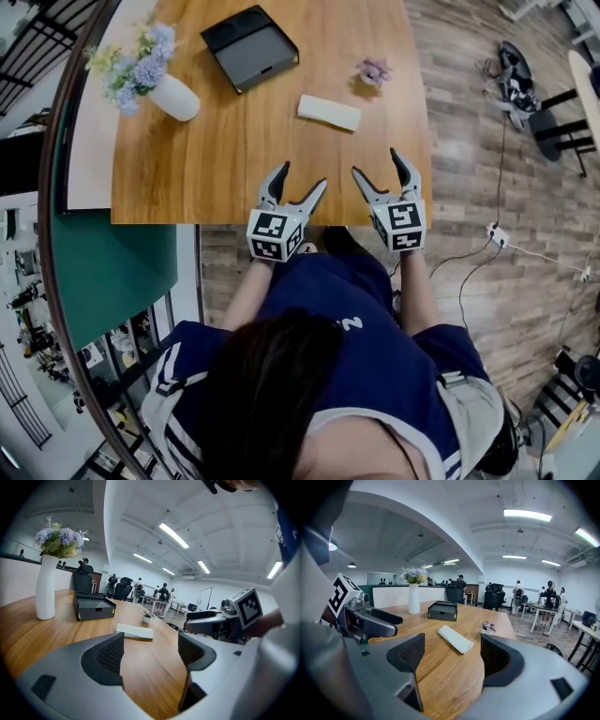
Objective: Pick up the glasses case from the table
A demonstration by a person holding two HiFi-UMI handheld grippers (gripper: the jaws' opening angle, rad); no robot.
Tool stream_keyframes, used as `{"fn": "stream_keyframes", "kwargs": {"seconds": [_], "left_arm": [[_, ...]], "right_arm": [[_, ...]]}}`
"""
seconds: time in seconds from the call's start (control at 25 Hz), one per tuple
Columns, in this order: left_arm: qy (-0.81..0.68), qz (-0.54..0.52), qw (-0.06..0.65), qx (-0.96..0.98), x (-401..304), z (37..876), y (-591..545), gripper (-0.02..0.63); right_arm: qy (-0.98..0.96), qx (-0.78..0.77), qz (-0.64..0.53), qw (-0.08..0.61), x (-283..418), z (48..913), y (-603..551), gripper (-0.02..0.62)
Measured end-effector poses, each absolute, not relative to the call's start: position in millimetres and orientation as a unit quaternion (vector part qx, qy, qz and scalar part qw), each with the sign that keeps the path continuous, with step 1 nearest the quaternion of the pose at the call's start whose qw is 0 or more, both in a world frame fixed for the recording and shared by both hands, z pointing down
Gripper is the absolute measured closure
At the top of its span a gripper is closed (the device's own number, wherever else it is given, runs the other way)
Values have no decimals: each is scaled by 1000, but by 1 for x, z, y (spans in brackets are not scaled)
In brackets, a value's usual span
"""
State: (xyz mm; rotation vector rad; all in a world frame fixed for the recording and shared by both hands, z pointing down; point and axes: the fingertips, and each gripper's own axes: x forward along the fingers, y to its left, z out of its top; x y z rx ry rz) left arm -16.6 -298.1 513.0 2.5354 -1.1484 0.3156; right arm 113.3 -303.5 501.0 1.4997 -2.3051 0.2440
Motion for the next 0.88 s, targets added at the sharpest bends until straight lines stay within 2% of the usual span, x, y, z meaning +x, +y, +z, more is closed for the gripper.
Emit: {"fn": "stream_keyframes", "kwargs": {"seconds": [0.44,0.88], "left_arm": [[-462,109,174,863,-30,514,-325,252],[-540,109,197,811,-62,524,-337,252]], "right_arm": [[-867,398,63,292,96,520,-389,236],[-870,300,104,376,72,580,-449,229]]}}
